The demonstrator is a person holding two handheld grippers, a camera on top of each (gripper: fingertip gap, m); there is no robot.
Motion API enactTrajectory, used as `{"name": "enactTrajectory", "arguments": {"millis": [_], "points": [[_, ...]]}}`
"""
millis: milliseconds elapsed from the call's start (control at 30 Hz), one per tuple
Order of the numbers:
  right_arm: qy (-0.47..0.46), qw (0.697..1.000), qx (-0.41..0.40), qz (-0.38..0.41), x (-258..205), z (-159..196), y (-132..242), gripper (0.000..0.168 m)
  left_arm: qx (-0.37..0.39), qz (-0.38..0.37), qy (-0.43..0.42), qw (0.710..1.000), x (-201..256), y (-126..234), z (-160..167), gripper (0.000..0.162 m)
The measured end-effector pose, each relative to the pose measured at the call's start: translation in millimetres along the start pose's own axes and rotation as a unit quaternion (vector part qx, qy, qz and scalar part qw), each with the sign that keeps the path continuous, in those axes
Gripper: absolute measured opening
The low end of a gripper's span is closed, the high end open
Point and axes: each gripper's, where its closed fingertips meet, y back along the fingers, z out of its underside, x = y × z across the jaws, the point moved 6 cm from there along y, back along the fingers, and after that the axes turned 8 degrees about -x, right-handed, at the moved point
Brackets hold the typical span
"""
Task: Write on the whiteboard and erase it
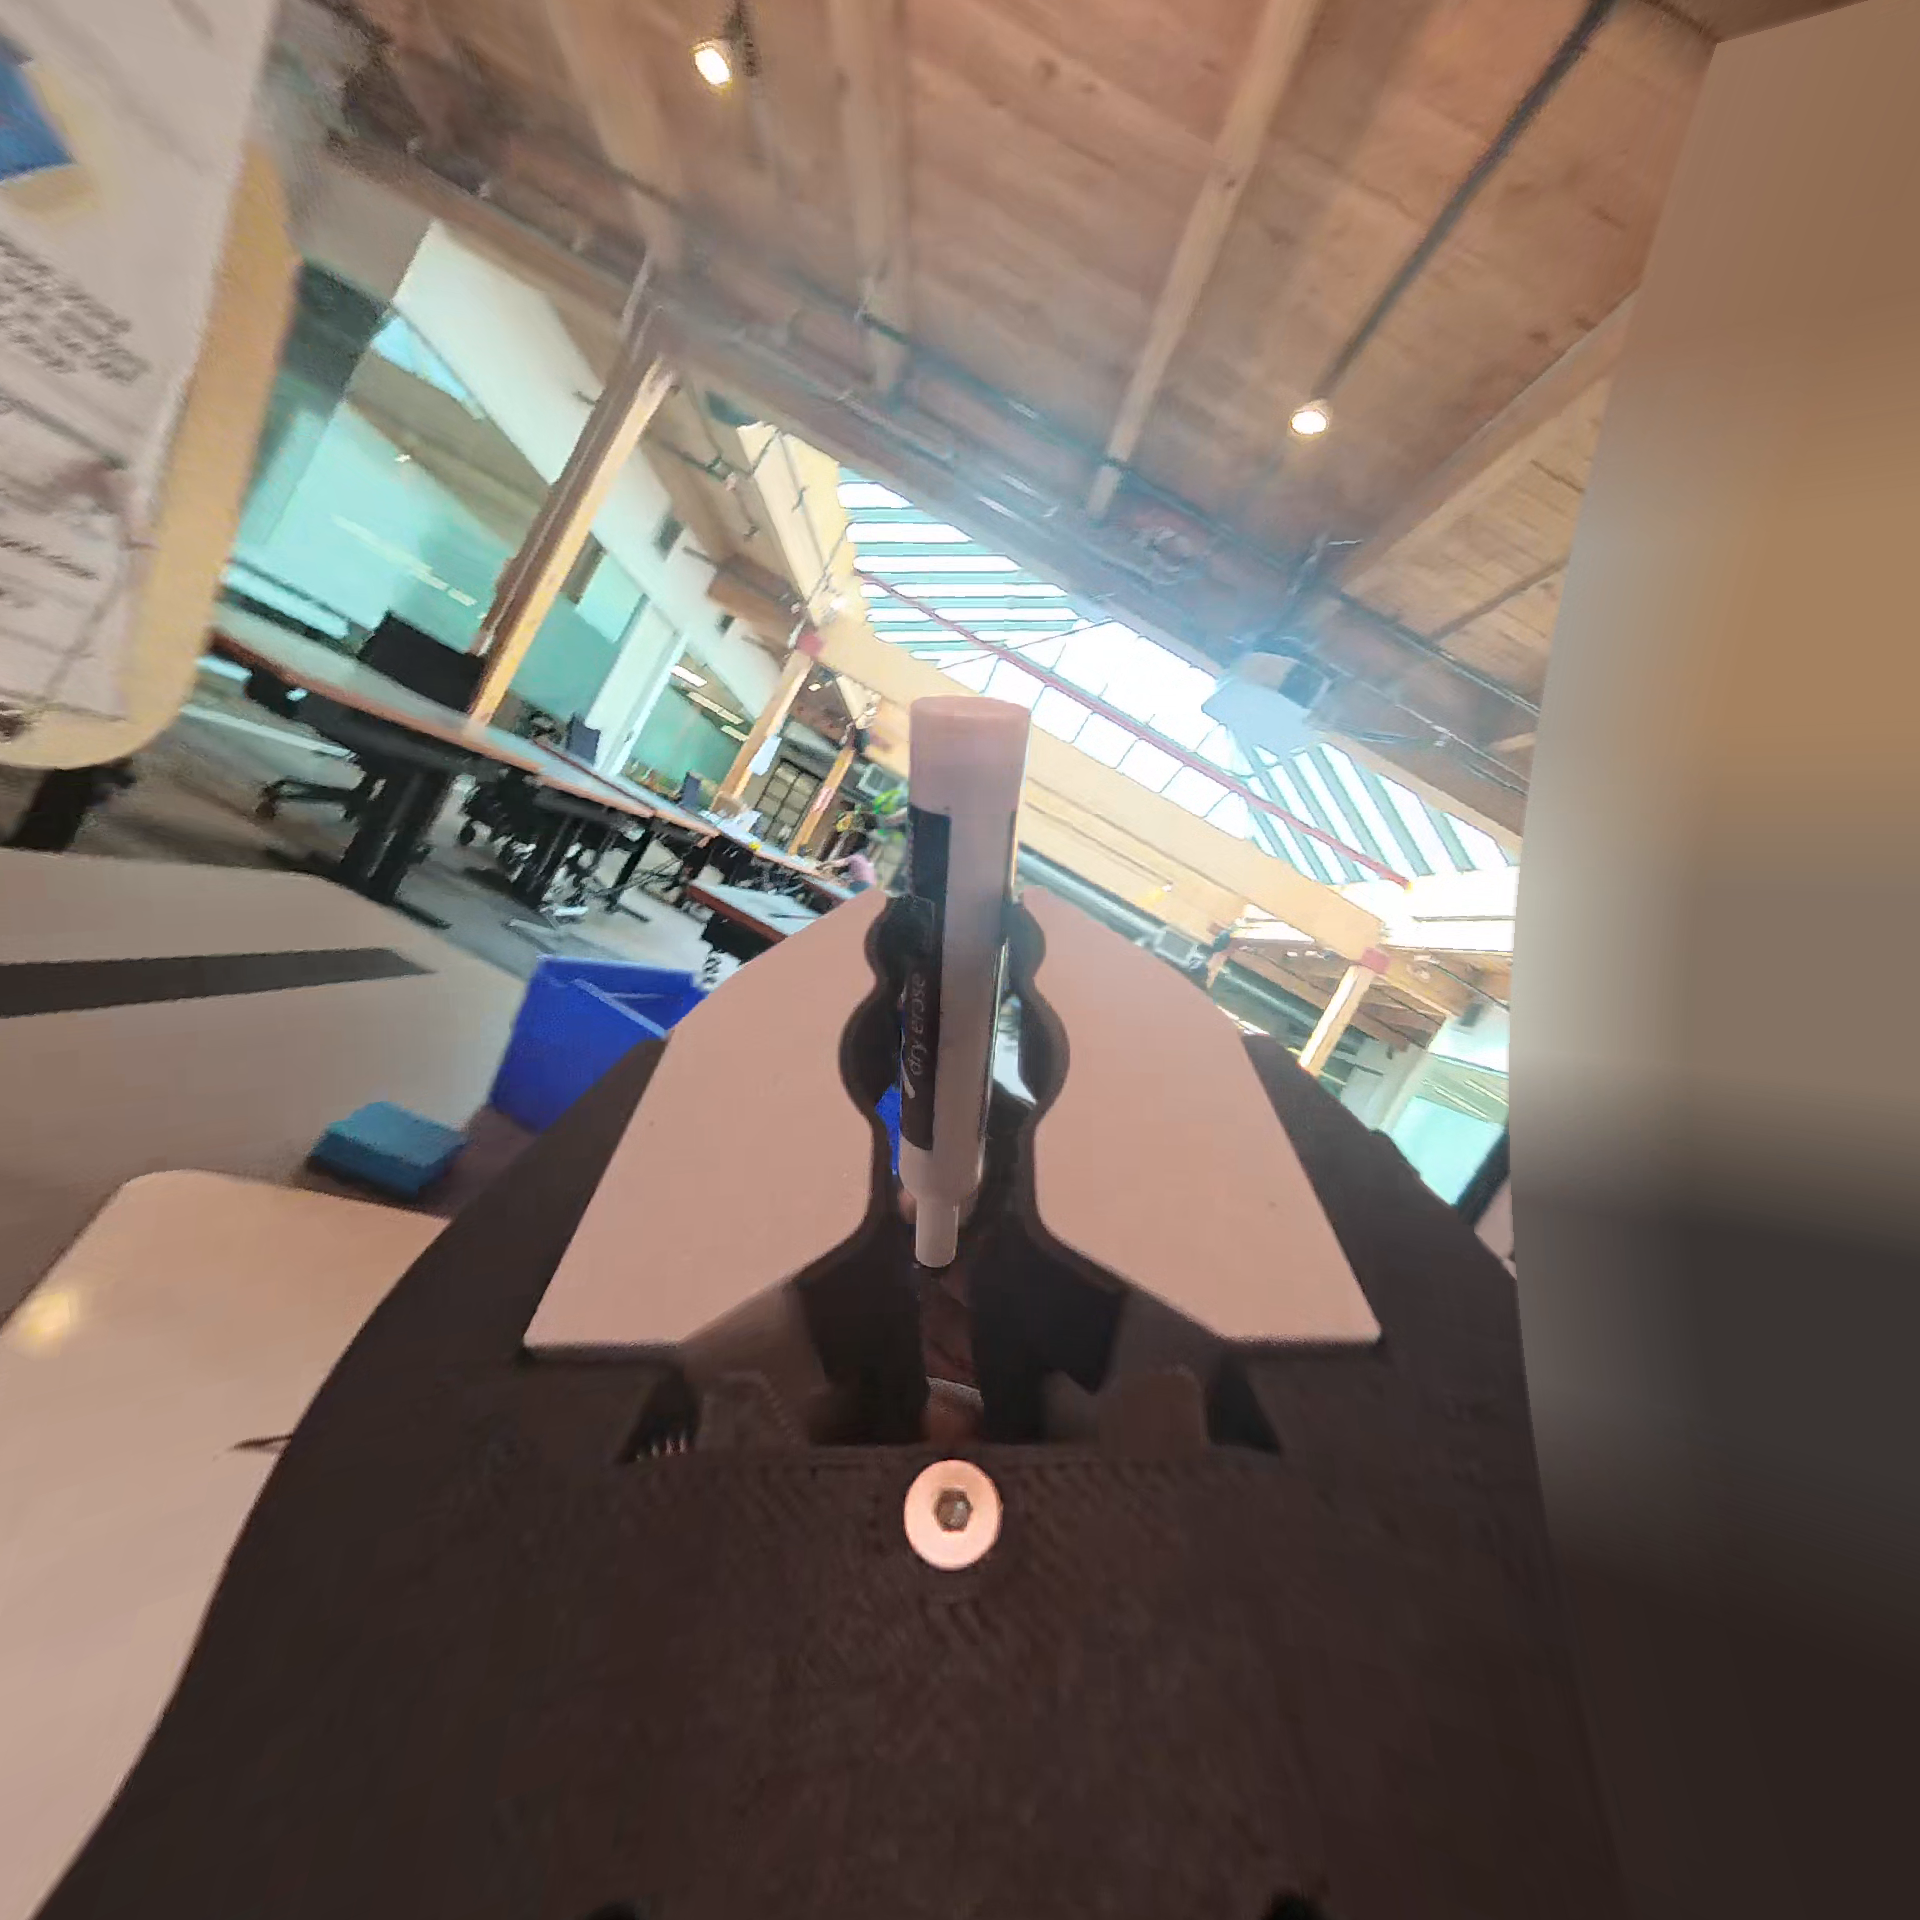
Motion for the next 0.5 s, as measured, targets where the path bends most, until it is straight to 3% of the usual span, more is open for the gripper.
{"name": "enactTrajectory", "arguments": {"millis": [67, 167, 300, 400, 467, 500], "points": [[0.032, 0.995, -0.092, -0.026, -17, -8, -10, 0.042, 0.015, 0.036, 0.002, 0.999, 21, 4, 3, 0.019], [0.053, 0.984, -0.151, -0.074, -41, -19, -22, 0.046, 0.021, 0.056, -0.023, 0.998, 41, 5, 10, 0.019], [0.088, 0.967, -0.228, -0.074, -48, -13, -35, 0.019, 0.014, 0.087, -0.011, 0.996, 50, 3, 21, 0.019], [0.118, 0.949, -0.290, -0.035, -40, -7, -28, 0.018, -0.048, 0.033, -0.045, 0.997, 42, 10, 26, 0.019], [0.150, 0.930, -0.334, 0.022, -29, -5, -18, 0.018, -0.105, -0.058, -0.137, 0.983, 32, 24, 24, 0.031], [0.176, 0.912, -0.367, 0.057, -23, -3, -13, 0.018, -0.133, -0.124, -0.207, 0.961, 26, 33, 21, 0.036]]}}
